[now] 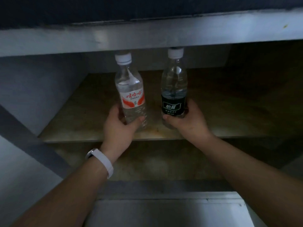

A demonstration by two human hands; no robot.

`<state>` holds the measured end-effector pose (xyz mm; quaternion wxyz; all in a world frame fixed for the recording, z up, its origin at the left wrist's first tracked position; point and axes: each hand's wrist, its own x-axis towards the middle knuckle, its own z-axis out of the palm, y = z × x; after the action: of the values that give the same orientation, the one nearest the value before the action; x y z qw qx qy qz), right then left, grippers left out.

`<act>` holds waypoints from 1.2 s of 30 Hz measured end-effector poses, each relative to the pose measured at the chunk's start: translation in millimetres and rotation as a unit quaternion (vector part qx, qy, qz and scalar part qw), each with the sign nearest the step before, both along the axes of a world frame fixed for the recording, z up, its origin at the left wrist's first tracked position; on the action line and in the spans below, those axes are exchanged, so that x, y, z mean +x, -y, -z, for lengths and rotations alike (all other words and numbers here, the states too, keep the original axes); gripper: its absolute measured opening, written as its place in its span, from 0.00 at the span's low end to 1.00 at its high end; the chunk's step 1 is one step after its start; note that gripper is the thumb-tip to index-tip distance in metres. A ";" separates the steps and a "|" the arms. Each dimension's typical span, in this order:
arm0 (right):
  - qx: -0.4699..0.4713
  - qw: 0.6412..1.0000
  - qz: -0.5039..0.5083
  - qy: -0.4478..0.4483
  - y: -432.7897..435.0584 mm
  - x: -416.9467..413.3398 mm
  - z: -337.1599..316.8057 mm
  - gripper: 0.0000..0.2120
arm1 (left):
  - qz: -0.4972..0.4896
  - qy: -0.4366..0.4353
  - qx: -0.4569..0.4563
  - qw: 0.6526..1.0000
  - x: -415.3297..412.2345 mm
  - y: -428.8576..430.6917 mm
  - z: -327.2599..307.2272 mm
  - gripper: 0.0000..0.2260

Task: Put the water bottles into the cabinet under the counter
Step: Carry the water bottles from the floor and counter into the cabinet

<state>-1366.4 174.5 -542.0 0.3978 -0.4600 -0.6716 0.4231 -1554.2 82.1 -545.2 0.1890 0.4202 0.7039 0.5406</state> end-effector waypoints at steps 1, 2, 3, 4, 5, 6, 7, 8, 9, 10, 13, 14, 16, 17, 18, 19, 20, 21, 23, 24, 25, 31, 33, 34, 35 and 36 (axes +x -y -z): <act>0.000 1.000 0.000 0.001 -3.6 -1.5 -0.8 0.32 | -0.004 0.004 0.001 1.000 -1.3 -2.7 -1.2 0.30; -0.002 1.000 -0.002 0.000 -7.3 -3.9 -2.9 0.32 | -0.009 0.009 -0.002 1.000 -2.7 -6.1 -2.6 0.29; -0.005 1.000 -0.005 -0.003 -10.8 -6.7 -5.5 0.31 | -0.012 0.014 -0.007 1.000 -3.8 -9.9 -5.0 0.28; -0.004 1.000 -0.007 -0.010 -15.0 -10.0 -7.9 0.32 | -0.015 0.019 -0.013 1.000 -6.0 -15.0 -7.1 0.26; 0.002 1.000 -0.006 -0.013 -20.5 -13.4 -9.1 0.33 | -0.017 0.022 -0.017 0.999 -8.7 -20.6 -9.3 0.24; 0.010 1.000 -0.004 -0.014 -26.8 -17.4 -9.7 0.33 | -0.017 0.022 -0.017 0.999 -11.9 -26.4 -11.0 0.23; 0.021 1.000 -0.005 -0.015 -32.9 -21.2 -10.8 0.33 | -0.013 0.020 -0.015 1.000 -15.4 -31.9 -12.6 0.23; 0.030 0.999 -0.007 -0.016 -39.6 -25.7 -11.8 0.33 | -0.010 0.015 -0.013 1.000 -19.1 -37.5 -13.3 0.22; 0.037 0.999 -0.009 -0.014 -46.2 -29.9 -13.1 0.34 | -0.008 0.009 -0.009 1.000 -21.9 -42.6 -14.1 0.22; 0.040 0.999 -0.008 -0.013 -53.2 -34.1 -13.2 0.34 | -0.007 0.002 -0.005 1.000 -24.9 -47.4 -13.5 0.22; 0.048 0.999 -0.011 -0.014 -74.3 -47.0 -10.6 0.35 | -0.017 -0.004 0.006 1.000 -32.2 -60.8 -11.9 0.25; 0.051 0.999 -0.016 -0.008 -79.5 -50.9 -9.2 0.35 | -0.023 -0.002 0.009 1.000 -34.1 -64.8 -11.3 0.26; 0.056 0.998 -0.023 0.001 -87.8 -56.1 -5.2 0.34 | -0.031 -0.001 0.012 0.999 -36.4 -71.4 -8.5 0.26; 0.058 0.998 -0.027 0.005 -90.4 -57.3 -4.2 0.34 | -0.035 0.004 0.016 0.999 -37.3 -73.6 -6.6 0.26; 0.057 0.998 -0.031 0.007 -92.1 -58.3 -3.1 0.34 | -0.039 0.009 0.022 0.999 -38.2 -75.1 -4.4 0.26; 0.054 0.998 -0.036 0.006 -92.9 -58.7 -2.6 0.33 | -0.040 0.011 0.027 0.999 -39.2 -75.6 -2.4 0.26; 0.051 0.998 -0.040 0.002 -93.6 -59.0 -2.6 0.33 | -0.035 0.010 0.030 0.999 -40.5 -76.1 -0.8 0.27; 0.046 0.998 -0.044 0.000 -94.4 -58.9 -2.6 0.33 | -0.029 0.007 0.029 0.999 -41.4 -76.2 0.1 0.27; 0.039 0.998 -0.056 0.005 -95.4 -58.2 -2.7 0.33 | -0.020 0.003 0.027 0.999 -42.6 -76.5 0.8 0.26; 0.040 0.997 -0.063 0.009 -95.3 -57.4 -3.8 0.34 | -0.020 0.005 0.024 0.999 -42.6 -76.5 0.5 0.26; 0.042 0.997 -0.068 0.017 -94.4 -56.5 -5.7 0.33 | -0.021 0.006 0.022 1.000 -42.0 -76.5 0.0 0.26; 0.039 0.993 -0.087 0.063 -83.9 -47.1 -16.0 0.34 | 0.010 -0.022 -0.025 0.999 -41.9 -68.5 -5.6 0.28; 0.040 0.993 -0.082 0.077 -74.4 -39.2 -19.3 0.37 | 0.053 -0.040 -0.056 0.996 -39.4 -56.4 -12.3 0.26; 0.045 0.992 -0.076 0.085 -67.4 -33.5 -21.0 0.37 | 0.073 -0.050 -0.064 0.994 -36.7 -47.9 -15.1 0.24; 0.057 0.991 -0.069 0.101 -58.9 -27.4 -22.7 0.37 | 0.087 -0.068 -0.070 0.991 -33.0 -37.8 -16.5 0.22; 0.077 0.987 -0.063 0.128 -50.8 -20.9 -23.0 0.36 | 0.095 -0.098 -0.080 0.987 -28.8 -26.8 -15.9 0.21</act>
<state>-1387.3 225.3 -519.0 0.3152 -0.4354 -0.7751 0.3321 -1583.0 109.0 -529.3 0.2027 0.5199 0.7170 0.4178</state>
